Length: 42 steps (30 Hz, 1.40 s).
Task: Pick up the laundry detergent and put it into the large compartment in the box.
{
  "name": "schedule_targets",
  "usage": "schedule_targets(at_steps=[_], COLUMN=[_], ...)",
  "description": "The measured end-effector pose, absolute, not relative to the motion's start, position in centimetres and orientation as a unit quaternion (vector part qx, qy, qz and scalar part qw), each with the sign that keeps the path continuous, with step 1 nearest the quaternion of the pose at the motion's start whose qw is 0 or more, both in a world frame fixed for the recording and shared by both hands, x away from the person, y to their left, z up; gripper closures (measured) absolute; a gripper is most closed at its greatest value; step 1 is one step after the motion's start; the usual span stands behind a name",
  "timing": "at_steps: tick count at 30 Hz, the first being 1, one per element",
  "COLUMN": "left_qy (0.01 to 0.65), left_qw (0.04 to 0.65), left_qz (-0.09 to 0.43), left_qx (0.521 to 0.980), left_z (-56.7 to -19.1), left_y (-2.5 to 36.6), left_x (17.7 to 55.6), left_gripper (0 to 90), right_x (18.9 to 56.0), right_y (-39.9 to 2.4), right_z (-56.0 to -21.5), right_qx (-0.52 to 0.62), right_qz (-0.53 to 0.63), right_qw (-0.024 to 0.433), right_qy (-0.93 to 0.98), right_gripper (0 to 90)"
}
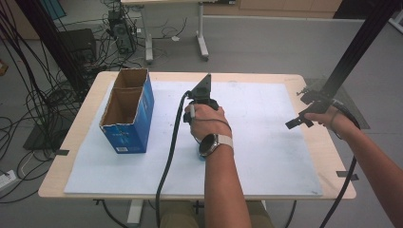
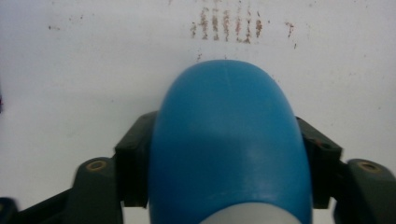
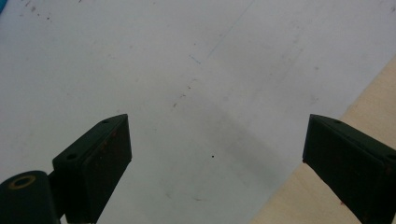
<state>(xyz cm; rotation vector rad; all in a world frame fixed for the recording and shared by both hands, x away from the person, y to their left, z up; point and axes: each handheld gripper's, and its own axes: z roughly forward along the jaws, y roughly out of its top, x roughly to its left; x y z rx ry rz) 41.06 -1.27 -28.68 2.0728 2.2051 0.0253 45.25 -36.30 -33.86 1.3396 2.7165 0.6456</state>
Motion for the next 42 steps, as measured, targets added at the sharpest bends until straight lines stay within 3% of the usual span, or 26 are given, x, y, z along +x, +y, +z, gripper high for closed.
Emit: schedule_targets(at_steps=[42], left_qy=[0.713], left_qw=[0.044], left_qz=[0.011], left_qx=[0.699], left_z=[-28.68], left_y=[-1.45], left_x=[41.23], left_gripper=[37.5], right_x=[45.0], right_y=[-36.71], right_z=[-33.68], right_qx=[0.435], right_qz=[0.207], right_qw=[0.024], right_qy=[0.876], right_gripper=[8.0])
